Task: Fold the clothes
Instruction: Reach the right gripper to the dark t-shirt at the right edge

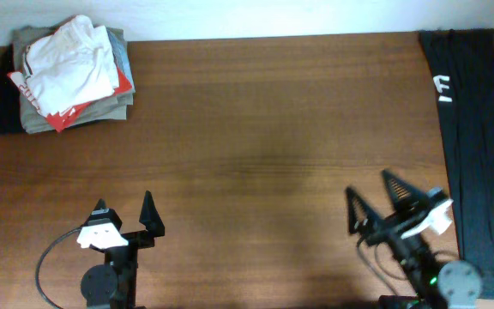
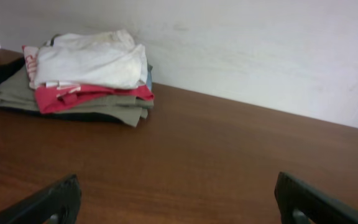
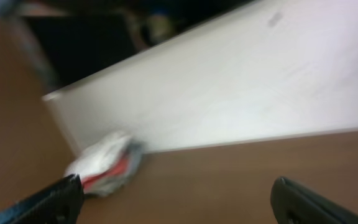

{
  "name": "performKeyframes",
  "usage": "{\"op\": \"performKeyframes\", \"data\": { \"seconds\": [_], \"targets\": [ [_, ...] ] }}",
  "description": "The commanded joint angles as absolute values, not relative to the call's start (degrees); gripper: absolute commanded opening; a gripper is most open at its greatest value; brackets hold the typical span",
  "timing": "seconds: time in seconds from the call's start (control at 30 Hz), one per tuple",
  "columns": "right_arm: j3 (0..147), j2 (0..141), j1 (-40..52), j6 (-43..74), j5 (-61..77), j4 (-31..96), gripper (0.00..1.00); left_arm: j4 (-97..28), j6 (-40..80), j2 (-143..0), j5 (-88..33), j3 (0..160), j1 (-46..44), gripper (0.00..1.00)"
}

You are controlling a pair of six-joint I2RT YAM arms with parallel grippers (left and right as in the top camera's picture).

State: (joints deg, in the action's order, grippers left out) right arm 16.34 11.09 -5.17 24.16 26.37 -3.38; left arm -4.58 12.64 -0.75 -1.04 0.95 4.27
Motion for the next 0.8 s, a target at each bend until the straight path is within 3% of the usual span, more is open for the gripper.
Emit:
{"op": "performKeyframes", "data": {
  "seconds": [0.0, 0.07, 0.2, 0.37, 0.43, 0.57, 0.77],
  "targets": [
    [32.6, 29.8, -5.3, 6.4, 5.7, 2.2, 0.99, -4.7, 11.9, -0.3, -0.6, 0.5, 4.1, 0.99],
    [46.6, 47.1, -5.9, 4.6, -1.4, 7.0, 0.99, -4.7, 11.9, -0.3, -0.6, 0.5, 4.1, 0.99],
    [85.2, 85.3, -13.7, 1.9, -5.0, 30.1, 0.99, -4.7, 11.9, -0.3, -0.6, 0.5, 4.1, 0.99],
    [114.6, 113.2, -21.9, -10.7, -7.2, 48.7, 0.99, -4.7, 11.9, -0.3, -0.6, 0.5, 4.1, 0.99],
    [125.7, 125.3, -25.2, -9.0, -7.2, 52.7, 0.99, -4.7, 11.9, -0.3, -0.6, 0.5, 4.1, 0.99],
    [128.9, 135.6, -29.1, -11.2, -9.1, 48.5, 1.0, -4.7, 11.9, -0.3, -0.6, 0.5, 4.1, 0.99],
    [128.8, 146.3, -31.5, -12.1, 0.8, 43.3, 0.87, -4.7, 11.9, -0.3, -0.6, 0.5, 4.1, 0.99]
  ]
}}
